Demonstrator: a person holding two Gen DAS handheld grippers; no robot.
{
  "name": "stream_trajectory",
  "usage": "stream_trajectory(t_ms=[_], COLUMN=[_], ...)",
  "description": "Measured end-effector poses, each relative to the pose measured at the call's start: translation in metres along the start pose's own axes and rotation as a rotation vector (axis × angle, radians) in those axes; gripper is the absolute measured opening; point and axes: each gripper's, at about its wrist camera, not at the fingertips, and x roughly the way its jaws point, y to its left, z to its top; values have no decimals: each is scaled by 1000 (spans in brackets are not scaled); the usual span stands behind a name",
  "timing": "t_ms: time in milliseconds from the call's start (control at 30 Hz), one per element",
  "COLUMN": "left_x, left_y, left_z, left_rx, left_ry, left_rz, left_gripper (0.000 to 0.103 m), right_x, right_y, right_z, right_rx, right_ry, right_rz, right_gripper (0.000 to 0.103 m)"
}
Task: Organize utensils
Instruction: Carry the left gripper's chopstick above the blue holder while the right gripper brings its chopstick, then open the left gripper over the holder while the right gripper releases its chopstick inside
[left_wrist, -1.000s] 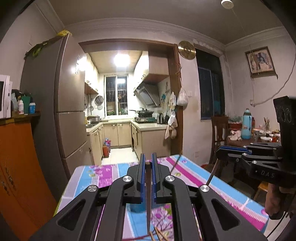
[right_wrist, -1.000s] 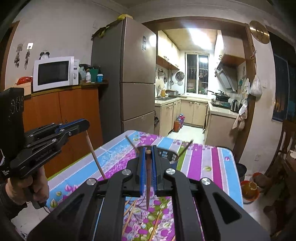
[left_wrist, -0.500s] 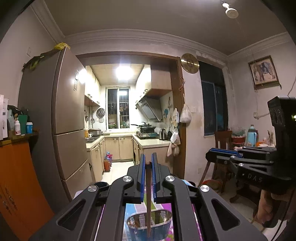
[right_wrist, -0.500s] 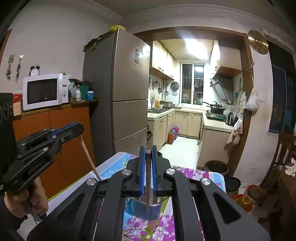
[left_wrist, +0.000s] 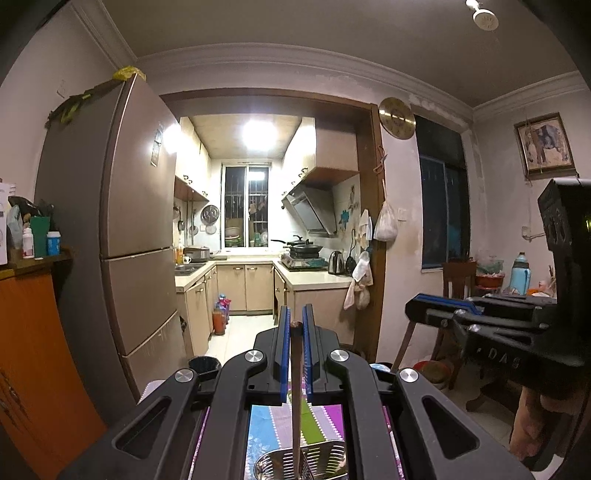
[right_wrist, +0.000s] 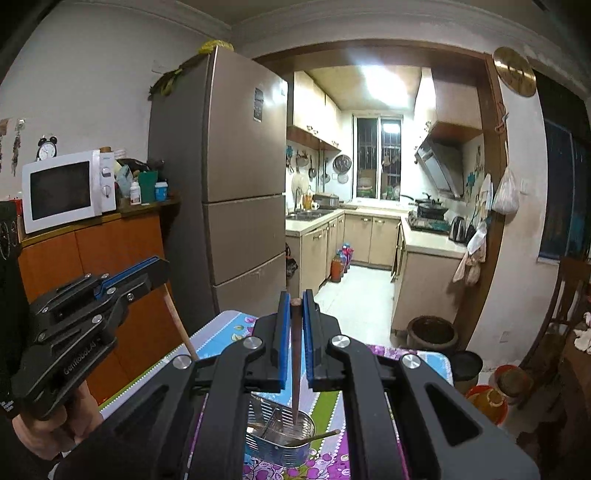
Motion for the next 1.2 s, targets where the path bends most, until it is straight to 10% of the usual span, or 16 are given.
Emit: stream_trajectory(t_ms=[1033,1200], left_x=[56,55], left_y=[12,12], left_z=[-47,-46], left_rx=[-8,-14], left_ry=[71,69], left_rz=[30,41], left_gripper=[8,22], right_x=[59,57], right_y=[-5,-3], right_z=[-40,-40], right_rx=[32,23], right_ry=[114,114], right_rz=[34,35], right_gripper=[5,6])
